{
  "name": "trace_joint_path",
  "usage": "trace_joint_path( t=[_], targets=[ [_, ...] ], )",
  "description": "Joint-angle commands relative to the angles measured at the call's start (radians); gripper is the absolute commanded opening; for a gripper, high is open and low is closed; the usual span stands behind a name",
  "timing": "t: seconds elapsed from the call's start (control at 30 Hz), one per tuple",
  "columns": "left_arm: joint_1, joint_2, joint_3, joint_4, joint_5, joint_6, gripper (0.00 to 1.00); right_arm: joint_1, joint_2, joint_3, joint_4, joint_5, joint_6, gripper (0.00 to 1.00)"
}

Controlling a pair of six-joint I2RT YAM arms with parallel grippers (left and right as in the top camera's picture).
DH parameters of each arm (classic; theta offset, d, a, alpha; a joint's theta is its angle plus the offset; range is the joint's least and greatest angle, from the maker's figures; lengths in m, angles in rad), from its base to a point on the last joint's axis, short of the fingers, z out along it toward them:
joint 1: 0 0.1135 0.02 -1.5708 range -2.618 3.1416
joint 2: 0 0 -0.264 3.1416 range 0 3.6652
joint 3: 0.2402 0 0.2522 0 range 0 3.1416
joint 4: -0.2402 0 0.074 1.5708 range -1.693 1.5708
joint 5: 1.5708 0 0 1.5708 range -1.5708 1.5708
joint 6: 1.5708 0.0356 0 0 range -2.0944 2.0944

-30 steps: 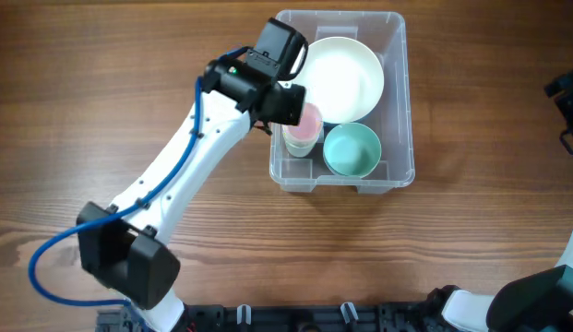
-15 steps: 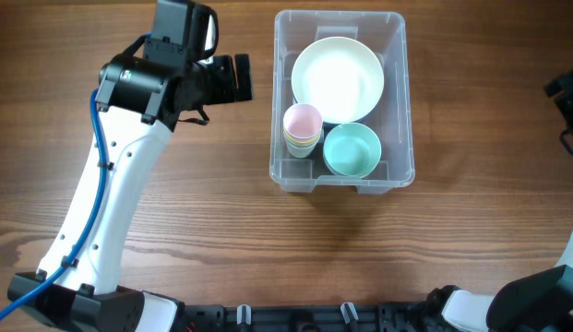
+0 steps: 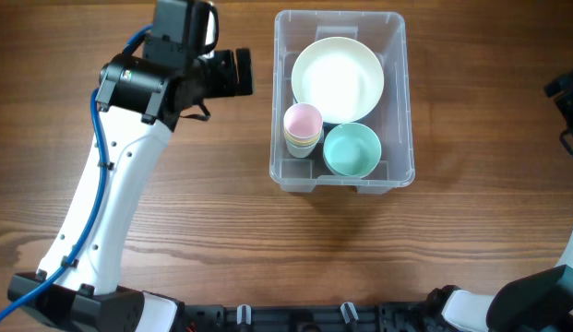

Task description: Pack container

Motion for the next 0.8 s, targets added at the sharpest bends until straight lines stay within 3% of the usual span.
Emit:
trace_joint_path(
  t=[0.0,0.03,0.4,0.5,0.6,0.77],
  targets=[
    [0.005,-0.110,0.007,0.066,-0.012,0.096,1.00,0.003,0.005,0.005,0.002,-0.005,0.006,1.00],
    [0.010,-0.169,0.006,0.075,-0.011,0.138,1.00,0.003,0.005,0.005,0.001,-0.005,0.006,1.00],
    [0.156,-0.559,-0.095,0.042,-0.023,0.140,1.00,0.003,0.005,0.005,0.001,-0.005,0.006,1.00],
    [0.184,-0.688,-0.301,0.119,-0.023,0.140,1.00,0.003,0.005,0.005,0.001,-0.005,0.006,1.00],
    [0.180,-0.873,-0.653,0.343,-0.014,0.139,1.00,0.003,0.005,0.005,0.002,-0.005,0.006,1.00],
    [0.151,-1.140,-1.088,0.564,0.047,0.132,1.00,0.003,0.005,0.005,0.001,-0.005,0.006,1.00]
  ],
)
